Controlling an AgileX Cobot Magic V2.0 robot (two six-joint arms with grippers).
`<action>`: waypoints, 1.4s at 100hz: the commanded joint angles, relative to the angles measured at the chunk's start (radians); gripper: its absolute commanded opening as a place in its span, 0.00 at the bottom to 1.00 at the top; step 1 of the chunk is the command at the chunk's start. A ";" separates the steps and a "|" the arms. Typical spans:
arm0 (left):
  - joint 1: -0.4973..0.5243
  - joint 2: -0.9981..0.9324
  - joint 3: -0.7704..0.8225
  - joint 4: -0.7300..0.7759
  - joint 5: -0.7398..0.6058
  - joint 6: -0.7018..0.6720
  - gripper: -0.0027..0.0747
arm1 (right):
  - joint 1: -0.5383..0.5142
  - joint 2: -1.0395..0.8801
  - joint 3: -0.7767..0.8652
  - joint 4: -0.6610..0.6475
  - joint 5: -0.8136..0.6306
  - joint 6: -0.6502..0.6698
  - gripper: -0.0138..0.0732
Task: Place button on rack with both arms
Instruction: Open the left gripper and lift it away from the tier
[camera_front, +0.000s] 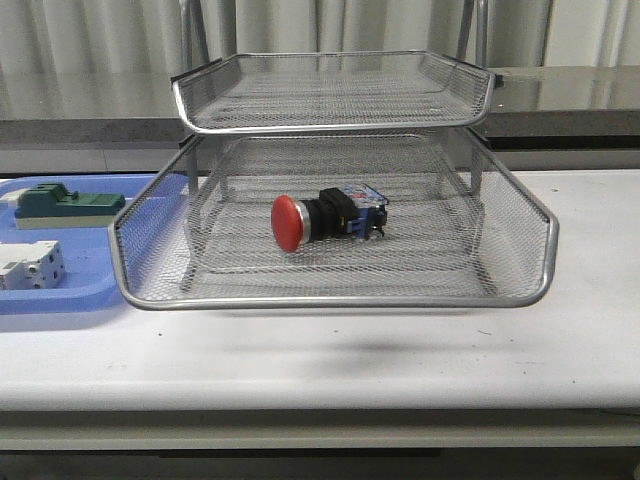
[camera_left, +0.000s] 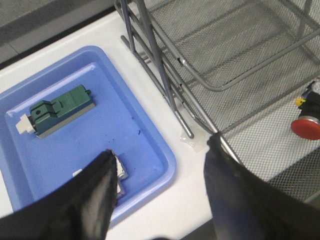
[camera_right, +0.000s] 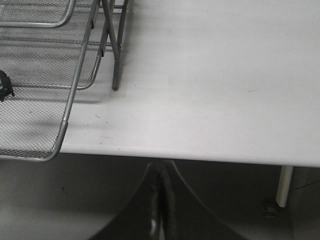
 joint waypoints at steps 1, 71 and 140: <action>0.001 -0.121 0.112 -0.049 -0.205 -0.011 0.52 | -0.002 0.000 -0.033 -0.014 -0.061 0.000 0.08; 0.001 -0.807 0.942 -0.151 -0.959 -0.041 0.52 | -0.002 0.000 -0.033 -0.014 -0.061 0.000 0.08; 0.001 -0.818 0.976 -0.151 -1.007 -0.041 0.04 | -0.002 0.000 -0.033 -0.014 -0.061 0.000 0.08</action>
